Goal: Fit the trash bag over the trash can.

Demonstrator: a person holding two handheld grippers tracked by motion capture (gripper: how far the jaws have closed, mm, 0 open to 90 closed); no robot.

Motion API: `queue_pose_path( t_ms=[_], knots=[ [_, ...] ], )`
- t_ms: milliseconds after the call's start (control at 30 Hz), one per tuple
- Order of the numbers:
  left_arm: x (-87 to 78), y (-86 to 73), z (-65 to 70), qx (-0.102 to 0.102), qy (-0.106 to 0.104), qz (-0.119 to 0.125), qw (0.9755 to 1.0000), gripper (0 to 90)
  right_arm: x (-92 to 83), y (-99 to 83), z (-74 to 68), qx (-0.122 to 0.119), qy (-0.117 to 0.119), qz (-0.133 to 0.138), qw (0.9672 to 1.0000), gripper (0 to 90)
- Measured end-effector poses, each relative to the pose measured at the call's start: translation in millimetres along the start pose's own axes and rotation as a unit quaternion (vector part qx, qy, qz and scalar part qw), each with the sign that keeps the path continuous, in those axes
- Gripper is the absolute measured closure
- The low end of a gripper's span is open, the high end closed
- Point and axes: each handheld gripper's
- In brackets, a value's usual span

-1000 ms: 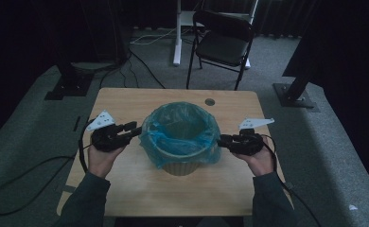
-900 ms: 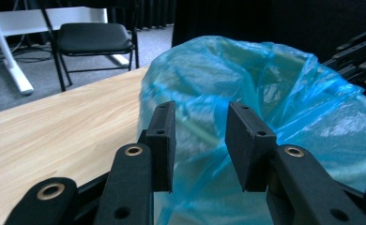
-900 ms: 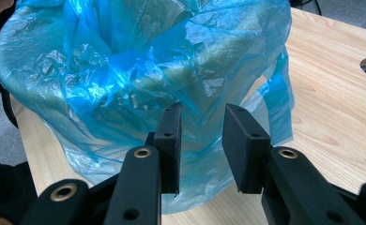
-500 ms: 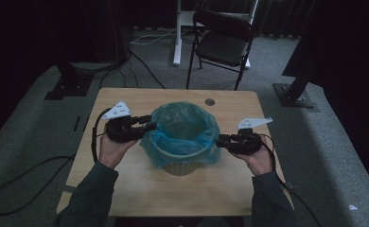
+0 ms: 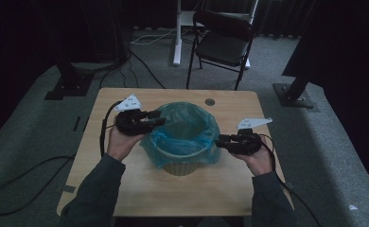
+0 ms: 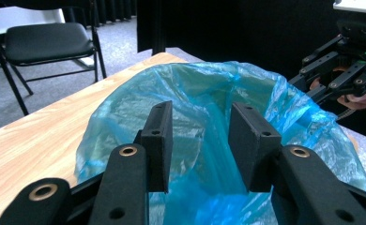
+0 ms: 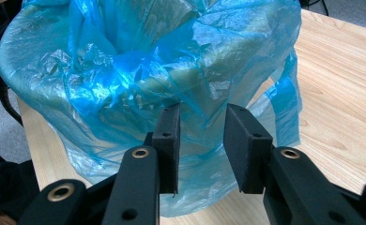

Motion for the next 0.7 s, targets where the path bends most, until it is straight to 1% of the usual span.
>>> queue_pose_path(
  t_ms=[67, 167, 233, 333, 433, 633, 667, 700],
  knots=[
    [3.3, 2.5, -0.2, 0.001, -0.003, 0.0, 1.0, 60.2, 0.2, -0.2, -0.3, 0.0, 0.001, -0.001, 1.0, 65.7],
    [8.2, 5.3, -1.5, 0.011, -0.003, -0.004, 0.9999, 59.1, -0.2, -0.5, -0.1, 0.0, 0.001, -0.001, 1.0, 65.2],
    [11.4, 6.4, -3.5, 0.009, -0.008, -0.004, 0.9999, 58.8, -0.6, -0.9, 0.3, 0.0, 0.002, 0.001, 1.0, 65.1],
    [16.6, 8.9, -6.2, 0.009, -0.008, -0.006, 0.9999, 58.9, -0.6, -1.3, 0.6, 0.001, 0.002, 0.0, 1.0, 65.0],
    [22.5, 11.7, -6.8, 0.009, -0.016, -0.01, 0.9998, 59.0, -0.2, -1.5, 0.9, 0.0, 0.002, 0.0, 1.0, 64.8],
    [35.6, 15.3, -4.2, 0.026, -0.029, -0.034, 0.9987, 59.1, -0.9, -1.5, 0.9, 0.002, 0.003, 0.001, 1.0, 64.3],
    [38.3, 15.8, -3.6, 0.029, -0.036, -0.037, 0.9983, 59.1, -1.0, -1.5, 0.9, 0.001, 0.003, 0.001, 1.0, 64.2],
    [38.3, 15.8, -3.6, 0.029, -0.036, -0.037, 0.9983, 59.1, -1.0, -1.5, 0.9, 0.001, 0.003, 0.001, 1.0, 64.2]
  ],
)
Point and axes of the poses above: each handheld gripper's, and its own axes: x roughly forward along the jaws, y roughly out of its top, z roughly to its right, and after that the axes turned 6 degrees about -x, right-handed
